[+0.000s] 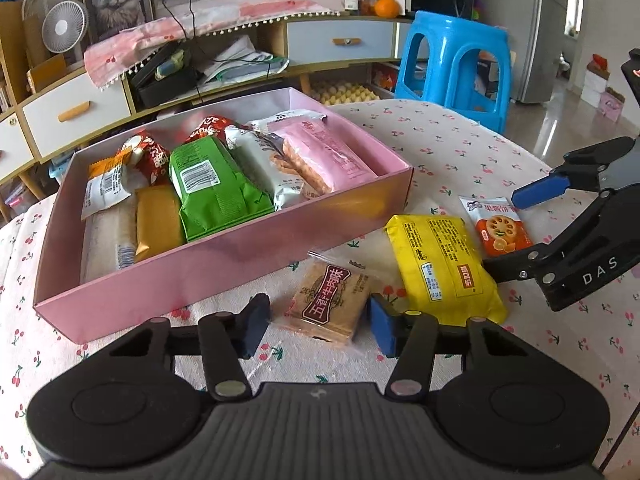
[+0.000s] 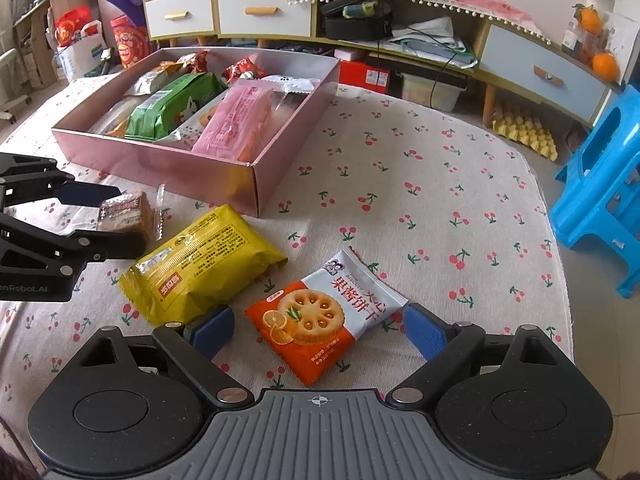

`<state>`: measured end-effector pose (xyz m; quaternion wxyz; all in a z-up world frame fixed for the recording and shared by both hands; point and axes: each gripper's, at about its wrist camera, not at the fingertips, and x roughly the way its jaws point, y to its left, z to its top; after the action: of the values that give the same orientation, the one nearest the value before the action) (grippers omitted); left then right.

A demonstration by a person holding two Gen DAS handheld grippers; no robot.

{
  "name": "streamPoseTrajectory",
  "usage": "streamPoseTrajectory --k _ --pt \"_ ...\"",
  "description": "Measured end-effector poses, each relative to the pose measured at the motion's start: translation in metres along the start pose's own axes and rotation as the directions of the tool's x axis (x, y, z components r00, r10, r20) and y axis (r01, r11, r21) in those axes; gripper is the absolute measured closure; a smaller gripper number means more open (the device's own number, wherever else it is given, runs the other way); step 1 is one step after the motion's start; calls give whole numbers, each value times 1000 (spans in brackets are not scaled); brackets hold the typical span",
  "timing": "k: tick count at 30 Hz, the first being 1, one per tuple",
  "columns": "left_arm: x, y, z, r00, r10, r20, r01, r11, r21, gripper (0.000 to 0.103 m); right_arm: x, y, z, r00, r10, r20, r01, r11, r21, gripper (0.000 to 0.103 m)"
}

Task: Organize snacks
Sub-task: 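Grasp the small biscuit bar with the left gripper while the right grasps the orange jam-biscuit packet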

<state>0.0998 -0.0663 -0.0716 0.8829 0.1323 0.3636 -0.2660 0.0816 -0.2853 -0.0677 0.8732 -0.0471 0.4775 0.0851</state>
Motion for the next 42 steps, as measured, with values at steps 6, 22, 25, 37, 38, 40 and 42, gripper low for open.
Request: streamPoseTrajectory --k 6,22,25,37,38,40,42 --pt "0 0 1 1000 2 -6 -2 1000 -23 53 -1 -1 0 1000 19 2 -19 1000 4 19" --pt "-5 3 0 998 -40 -50 37 997 -64 57 -6 2 4 999 37 -6 -37 999 -6 49" --pt "-3 4 1 998 -42 -46 39 997 -73 46 -6 0 4 999 38 -16 -37 999 7 45" --pt "2 3 5 999 -7 -33 3 993 -120 54 -2 -2 4 1000 18 -20 -16 998 62 37" --pt "1 3 5 999 -9 -36 4 992 -123 56 -2 -2 5 1000 16 -20 -15 998 68 37" --pt "0 5 5 999 -11 -41 5 991 -137 58 -1 -1 5 1000 12 -19 -10 997 81 38" --pt "-1 7 5 999 -16 -44 9 988 -155 63 -1 -1 6 1000 6 -16 -5 996 94 46"
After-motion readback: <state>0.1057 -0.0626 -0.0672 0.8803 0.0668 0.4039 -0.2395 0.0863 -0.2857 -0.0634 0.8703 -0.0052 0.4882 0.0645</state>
